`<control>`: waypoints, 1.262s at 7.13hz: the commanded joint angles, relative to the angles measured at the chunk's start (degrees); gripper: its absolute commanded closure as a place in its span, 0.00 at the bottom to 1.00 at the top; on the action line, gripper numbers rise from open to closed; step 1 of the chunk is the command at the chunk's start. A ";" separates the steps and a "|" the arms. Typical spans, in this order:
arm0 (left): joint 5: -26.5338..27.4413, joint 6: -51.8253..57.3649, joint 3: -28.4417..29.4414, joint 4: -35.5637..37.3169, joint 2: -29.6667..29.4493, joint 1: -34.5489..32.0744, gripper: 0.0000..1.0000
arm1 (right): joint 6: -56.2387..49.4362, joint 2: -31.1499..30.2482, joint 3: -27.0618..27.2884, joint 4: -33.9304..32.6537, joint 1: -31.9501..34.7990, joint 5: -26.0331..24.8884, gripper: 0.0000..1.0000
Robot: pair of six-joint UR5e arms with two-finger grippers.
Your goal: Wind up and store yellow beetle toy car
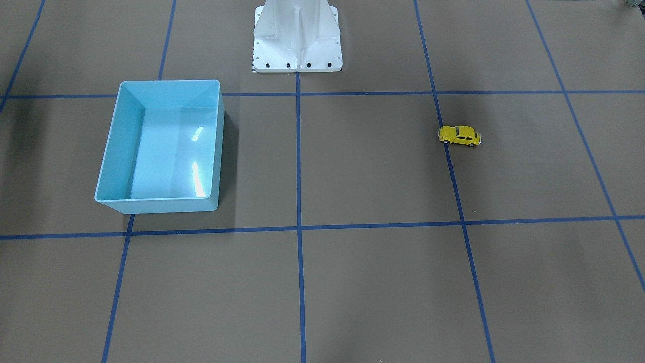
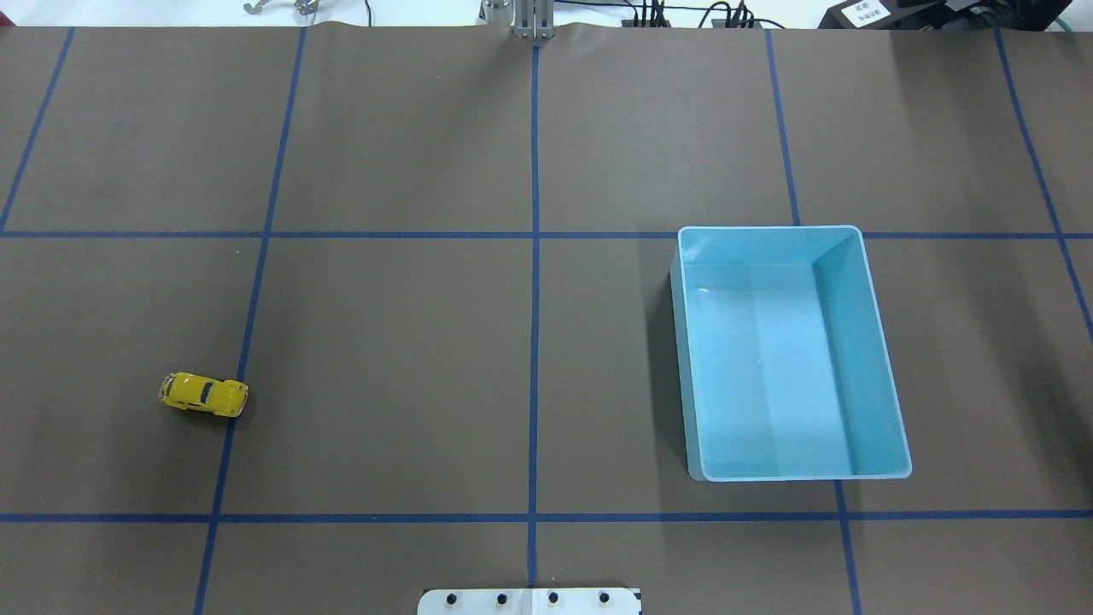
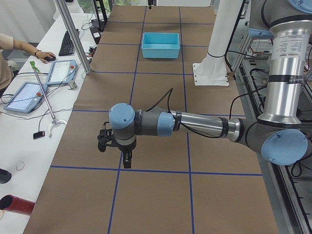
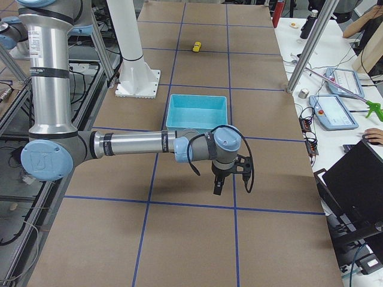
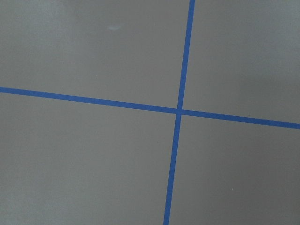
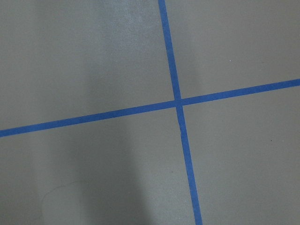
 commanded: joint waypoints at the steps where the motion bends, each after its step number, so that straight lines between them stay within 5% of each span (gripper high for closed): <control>1: 0.08 -0.03 -6.83 -0.91 -0.10 7.69 0.00 | 0.00 -0.02 -0.09 -0.06 0.00 0.01 0.00; 6: 8.43 0.15 -18.46 -20.56 -0.44 40.43 0.00 | 0.00 0.15 -0.71 -0.06 0.09 0.53 0.00; 9: 16.41 7.38 -22.59 -20.08 1.22 52.36 0.00 | 0.00 0.15 -0.97 -0.06 0.00 0.36 0.00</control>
